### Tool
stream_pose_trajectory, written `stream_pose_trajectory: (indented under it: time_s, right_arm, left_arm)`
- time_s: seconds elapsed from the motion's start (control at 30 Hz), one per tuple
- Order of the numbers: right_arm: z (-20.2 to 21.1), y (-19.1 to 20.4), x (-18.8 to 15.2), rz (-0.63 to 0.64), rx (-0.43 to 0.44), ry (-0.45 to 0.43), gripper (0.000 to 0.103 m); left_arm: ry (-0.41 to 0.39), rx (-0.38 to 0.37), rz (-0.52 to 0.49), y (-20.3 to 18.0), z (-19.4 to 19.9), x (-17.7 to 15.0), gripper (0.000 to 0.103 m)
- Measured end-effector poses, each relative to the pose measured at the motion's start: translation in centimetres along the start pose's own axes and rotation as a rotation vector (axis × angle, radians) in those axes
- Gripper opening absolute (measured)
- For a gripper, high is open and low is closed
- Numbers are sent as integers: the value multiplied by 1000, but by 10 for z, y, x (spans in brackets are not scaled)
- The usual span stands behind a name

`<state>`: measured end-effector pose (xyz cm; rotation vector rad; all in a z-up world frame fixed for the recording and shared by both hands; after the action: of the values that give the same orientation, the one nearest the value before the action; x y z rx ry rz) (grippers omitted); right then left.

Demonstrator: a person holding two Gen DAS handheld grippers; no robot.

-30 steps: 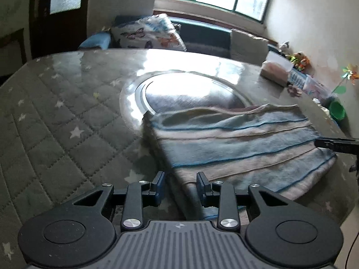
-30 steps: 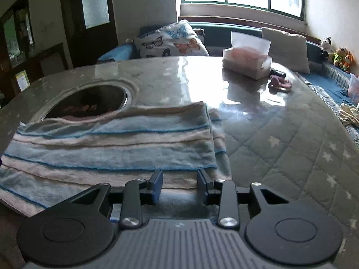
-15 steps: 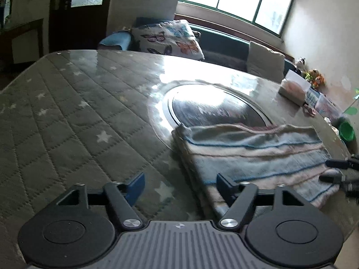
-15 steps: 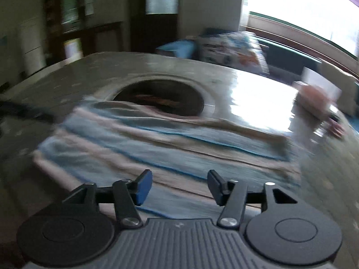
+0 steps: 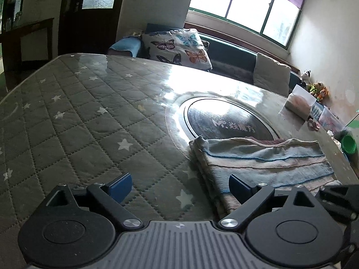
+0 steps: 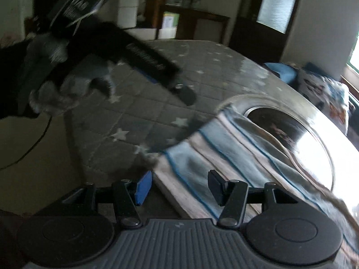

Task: Fold clothes

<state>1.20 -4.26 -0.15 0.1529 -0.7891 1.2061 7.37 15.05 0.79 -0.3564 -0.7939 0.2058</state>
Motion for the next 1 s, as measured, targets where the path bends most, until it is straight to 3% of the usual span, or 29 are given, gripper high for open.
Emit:
stream_pose_trajectory:
  time_s: [0.23,0.37,0.47,0.57,0.8,0.87,0.9,0.93,1.0]
  right_arm:
    - [-17,26,7,108,-45,29,51]
    - [-19,26,12,75,-41,13,26]
    - [-12,17,14,11,-29,-15,16]
    - [-1,4,15,-66,-14,-51,11]
    - [24,-22,9,-195,0,-126,10]
    - [27,-23,8,-209,8,-136,9]
    - [28,-23,7,-213,12,-140,9]
    - [29,-23,6,-217,17,-143,9]
    - [29,-22,3,-219,29,-144,10]
  left_arm:
    - [45,-53,48,-1,-7,-4,95]
    - [87,-87,86,-8,-12,-8,95]
    - [123,-122,146,-12,-15,-9,94]
    - [164,-155,203,-16,-20,-10,91]
    - [270,-203,335,-25,-42,-17,70]
    - [279,-210,362,-26,-47,-17,58]
    - [284,-214,376,-26,-49,-17,48]
    - [289,-218,389,-27,-51,-17,31]
    - [290,-217,408,-26,-54,-17,19]
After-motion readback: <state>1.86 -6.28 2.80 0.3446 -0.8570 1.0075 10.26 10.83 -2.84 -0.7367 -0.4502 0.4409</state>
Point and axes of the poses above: each gripper's, at about its wrist camera, not at the fingertips, and z roughly against the way its jaws point, y to its left, x to its top, the point moved 4 cm from there along -z, roughly the way its jaws point, and after that the axes turned 12 degrees about z, right-handed, at the moved point
